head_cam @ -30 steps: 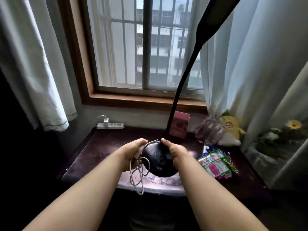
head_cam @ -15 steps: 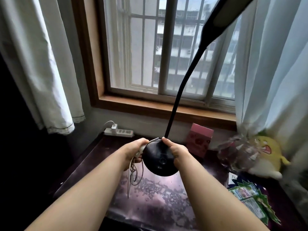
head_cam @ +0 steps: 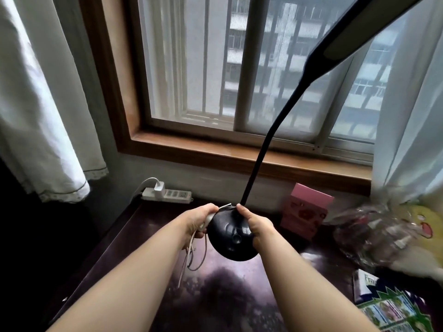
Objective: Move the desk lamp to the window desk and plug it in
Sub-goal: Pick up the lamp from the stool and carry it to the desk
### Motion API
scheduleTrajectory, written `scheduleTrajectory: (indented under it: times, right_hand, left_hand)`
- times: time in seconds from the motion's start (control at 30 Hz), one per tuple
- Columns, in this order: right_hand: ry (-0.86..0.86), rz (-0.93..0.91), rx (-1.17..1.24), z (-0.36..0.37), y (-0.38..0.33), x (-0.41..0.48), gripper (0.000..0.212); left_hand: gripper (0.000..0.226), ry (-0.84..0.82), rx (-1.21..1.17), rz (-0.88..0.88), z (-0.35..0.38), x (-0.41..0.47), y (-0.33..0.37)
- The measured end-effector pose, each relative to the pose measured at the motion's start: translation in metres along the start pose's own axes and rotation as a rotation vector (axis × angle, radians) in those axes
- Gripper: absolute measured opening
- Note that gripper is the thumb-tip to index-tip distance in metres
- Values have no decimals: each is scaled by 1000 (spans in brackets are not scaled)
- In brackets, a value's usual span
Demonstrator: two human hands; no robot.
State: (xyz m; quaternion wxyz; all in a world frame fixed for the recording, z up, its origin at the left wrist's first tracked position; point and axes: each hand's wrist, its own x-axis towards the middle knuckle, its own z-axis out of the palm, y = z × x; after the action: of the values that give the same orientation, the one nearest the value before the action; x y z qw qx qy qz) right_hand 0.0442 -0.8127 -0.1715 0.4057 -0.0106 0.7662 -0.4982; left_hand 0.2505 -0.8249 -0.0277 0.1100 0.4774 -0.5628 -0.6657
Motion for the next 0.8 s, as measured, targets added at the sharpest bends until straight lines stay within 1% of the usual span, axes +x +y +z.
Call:
scheduleTrajectory:
  times: [0.23,0.37,0.5,0.6,0.7,0.8]
  right_hand:
    - [67,57,71,21,1,24,128]
    - [119,70,95,33,14,72,128]
    - [156,72,108,30,29,108,128]
    - [216,70,121,28,29,106,127]
    - [237,45,123,24,27,103,124]
    - [228,46,124,22,34,125,121]
  left_hand:
    - [21,-64,76,2,-25,62,6]
    - [19,-123,95,7,-32,101,7]
    - [17,-178,47,-14,-28,132,1]
    - [19,-205,27,-58,-22,153,-7]
    - [22,-232,34,-62,-15,170,-15]
    - [24,-239,-29,-106,-8,183,-23]
